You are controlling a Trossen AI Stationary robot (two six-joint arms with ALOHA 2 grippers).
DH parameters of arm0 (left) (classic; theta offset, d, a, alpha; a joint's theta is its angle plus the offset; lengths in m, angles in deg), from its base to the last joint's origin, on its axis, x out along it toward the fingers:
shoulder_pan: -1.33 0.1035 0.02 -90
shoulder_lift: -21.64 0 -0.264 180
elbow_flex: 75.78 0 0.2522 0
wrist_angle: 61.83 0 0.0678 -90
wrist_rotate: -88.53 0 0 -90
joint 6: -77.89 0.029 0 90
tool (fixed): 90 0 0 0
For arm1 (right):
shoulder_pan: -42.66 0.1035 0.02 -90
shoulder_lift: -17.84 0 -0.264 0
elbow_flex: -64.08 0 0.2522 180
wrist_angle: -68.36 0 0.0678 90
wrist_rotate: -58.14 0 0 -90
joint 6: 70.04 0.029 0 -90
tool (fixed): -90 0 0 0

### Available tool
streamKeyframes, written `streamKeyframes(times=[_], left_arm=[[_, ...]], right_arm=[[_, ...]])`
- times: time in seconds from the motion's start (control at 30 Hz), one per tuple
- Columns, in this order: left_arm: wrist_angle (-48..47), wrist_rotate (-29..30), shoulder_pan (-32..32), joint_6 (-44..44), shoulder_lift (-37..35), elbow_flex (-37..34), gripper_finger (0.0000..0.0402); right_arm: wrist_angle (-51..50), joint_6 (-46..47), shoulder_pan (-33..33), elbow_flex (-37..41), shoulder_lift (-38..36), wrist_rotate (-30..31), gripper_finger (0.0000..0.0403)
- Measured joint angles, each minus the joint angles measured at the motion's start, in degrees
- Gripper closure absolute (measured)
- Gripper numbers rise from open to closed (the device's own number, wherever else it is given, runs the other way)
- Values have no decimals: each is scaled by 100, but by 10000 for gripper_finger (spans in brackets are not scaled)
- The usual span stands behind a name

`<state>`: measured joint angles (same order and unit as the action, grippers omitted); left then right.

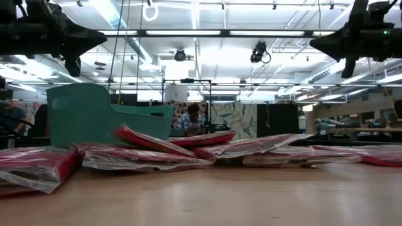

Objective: Sort popcorn bags into baskets
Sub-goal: Put the red popcorn bag into the green bin

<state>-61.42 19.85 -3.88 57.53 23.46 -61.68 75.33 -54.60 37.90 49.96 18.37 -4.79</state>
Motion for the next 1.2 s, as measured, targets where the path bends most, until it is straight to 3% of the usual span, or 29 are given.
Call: streamKeyframes(times=[0.23, 0.4, 0.47, 0.87, 1.2], left_arm=[[29, -64, 0, 143, 0, 0, 379], [57, -1145, -15, 688, 2, 0, 379], [148, -1248, -13, 799, 2, 0, 379], [166, -572, -9, 1097, 2, 0, 374], [131, -471, -11, 1211, 3, 0, 297]], right_arm=[[300, 169, 0, 0, 4, -566, 389], [405, 832, 2, -106, 169, -1197, 389], [255, 945, 2, -283, 385, -1267, 389], [-62, 904, 2, -850, 2581, -1400, 389], [63, 1007, 219, -1719, 4467, -1646, 389]])
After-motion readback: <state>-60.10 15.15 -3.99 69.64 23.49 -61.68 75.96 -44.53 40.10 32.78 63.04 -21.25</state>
